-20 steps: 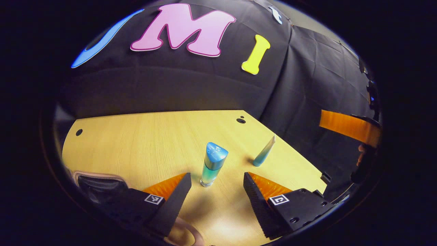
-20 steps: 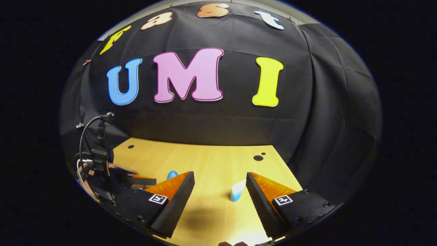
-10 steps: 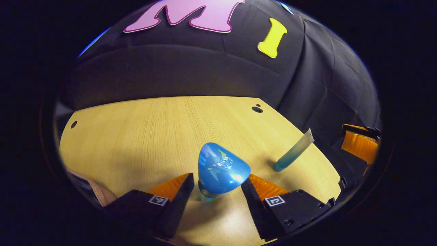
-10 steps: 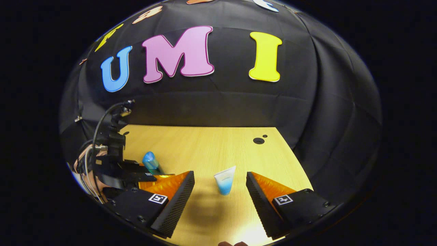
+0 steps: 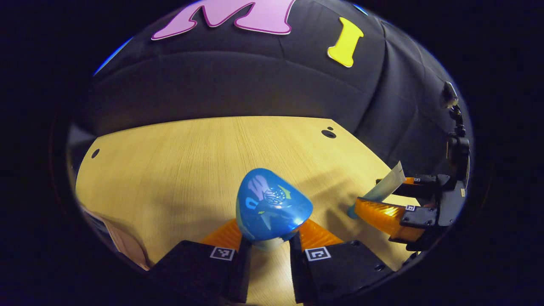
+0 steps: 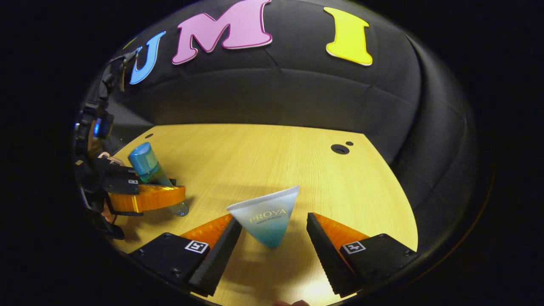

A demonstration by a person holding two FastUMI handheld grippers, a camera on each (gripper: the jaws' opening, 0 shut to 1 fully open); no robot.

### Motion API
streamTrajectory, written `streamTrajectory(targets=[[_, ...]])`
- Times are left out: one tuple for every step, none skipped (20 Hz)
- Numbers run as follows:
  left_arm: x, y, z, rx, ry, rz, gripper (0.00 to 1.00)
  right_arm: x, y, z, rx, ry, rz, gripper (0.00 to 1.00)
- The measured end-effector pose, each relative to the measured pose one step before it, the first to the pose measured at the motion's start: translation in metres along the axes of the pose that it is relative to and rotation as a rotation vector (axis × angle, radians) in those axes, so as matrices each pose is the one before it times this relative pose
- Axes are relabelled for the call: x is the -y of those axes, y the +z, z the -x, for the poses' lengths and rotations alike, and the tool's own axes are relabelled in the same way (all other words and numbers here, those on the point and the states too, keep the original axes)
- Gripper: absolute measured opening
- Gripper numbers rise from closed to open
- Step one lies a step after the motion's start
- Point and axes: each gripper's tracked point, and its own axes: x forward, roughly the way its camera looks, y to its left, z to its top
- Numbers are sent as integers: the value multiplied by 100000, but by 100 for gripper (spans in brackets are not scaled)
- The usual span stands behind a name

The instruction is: First open the suitcase, pack the skin care products into it, and then close the suitcase.

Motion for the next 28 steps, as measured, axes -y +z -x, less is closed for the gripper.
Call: streamTrajectory(targets=[[12, -71, 8, 315, 189, -1380, 46, -79, -391, -555, -1534, 101, -758, 98], [-90, -31, -73, 162, 385, -794, 45, -251, -231, -558, -858, 561, -1218, 98], [15, 17, -109, 344, 34, 14, 45, 464, -365, -209, -1922, -2987, 770, 71], [49, -19, 32, -157, -207, 1, 43, 222, 394, -212, 1241, -1436, -230, 44], [-49, 87, 3, 2, -28, 160, 43, 461, -110, -114, -314, -1717, -22, 44], [-68, 207, -57, -186, 568, 1272, 41, 238, 30, 88, -312, -300, -1698, 38], [-111, -11, 149, -729, 955, 1718, 43, -110, -21, 382, -209, 876, -2501, 37], [-290, 115, 242, -505, 1685, 2041, 43, -189, 241, 604, -400, 1084, -1437, 41], [-137, -77, 374, -2616, 1180, 2612, 42, -278, 646, 780, 820, 782, 10, 41], [-213, -95, 997, -2164, 596, 2632, 41, -393, 906, 1222, 1844, 805, 866, 41], [-535, 253, 2094, 281, 159, 1669, 41, -687, 1103, 1556, 2527, 1693, 945, 41], [-605, 505, 2853, 2268, 198, 949, 41, -985, 1025, 1503, 2536, 2613, 1721, 41], [-847, 532, 2975, 2383, 79, 402, 40, -937, 816, 1430, 2059, 2137, 3331, 41], [-1157, 253, 3110, 126, 1356, -57, 40, -842, 819, 1359, 2032, 1643, 3884, 41], [-1658, 93, 2820, -975, 2792, -310, 40, -825, 633, 983, 1386, 1462, 3028, 41], [-2708, -665, 2840, -3892, 4263, -114, 40, -944, 647, 927, 1090, 1354, 1344, 41], [-2445, -1277, 1772, -5623, 3292, 243, 40, -1337, 863, 975, 798, 2374, -574, 41], [-2393, -1663, 825, -8258, 4057, -326, 38, -1160, 569, 547, 931, 671, -220, 40], [-2356, -2008, 295, -10027, 3514, -1140, 40, -733, 439, 249, 935, -1355, 658, 40], [-1943, -1981, -296, -7025, 3616, -707, 40, -568, -9, 220, -864, -2280, -758, 40], [-1694, -1970, -512, -7104, 2555, -946, 40, -1045, -183, 507, -1664, -802, -3153, 41], [-1433, -1816, -163, -5647, 1178, -288, 43, -1658, 197, 573, 176, 468, -4316, 41], [-899, -1409, -597, -4730, -474, -559, 40, -1653, 361, 694, 1288, 1022, -3524, 40], [-693, -1253, -486, -5183, -1012, -130, 41, -1439, 233, 754, 1044, 1021, -1441, 40], [-1057, -1915, -1658, -5658, -918, 2042, 40, -1247, -403, 929, -182, -629, 846, 40], [-579, -693, -1017, -2567, -211, 957, 41, -1087, -360, 920, -609, -802, 1187, 40], [-162, -791, -897, -2768, 211, 850, 38, -996, -251, 737, -549, 92, -275, 41], [-282, -400, -926, -2087, -76, -283, 41, -1028, -212, 739, -275, 298, -938, 41]])
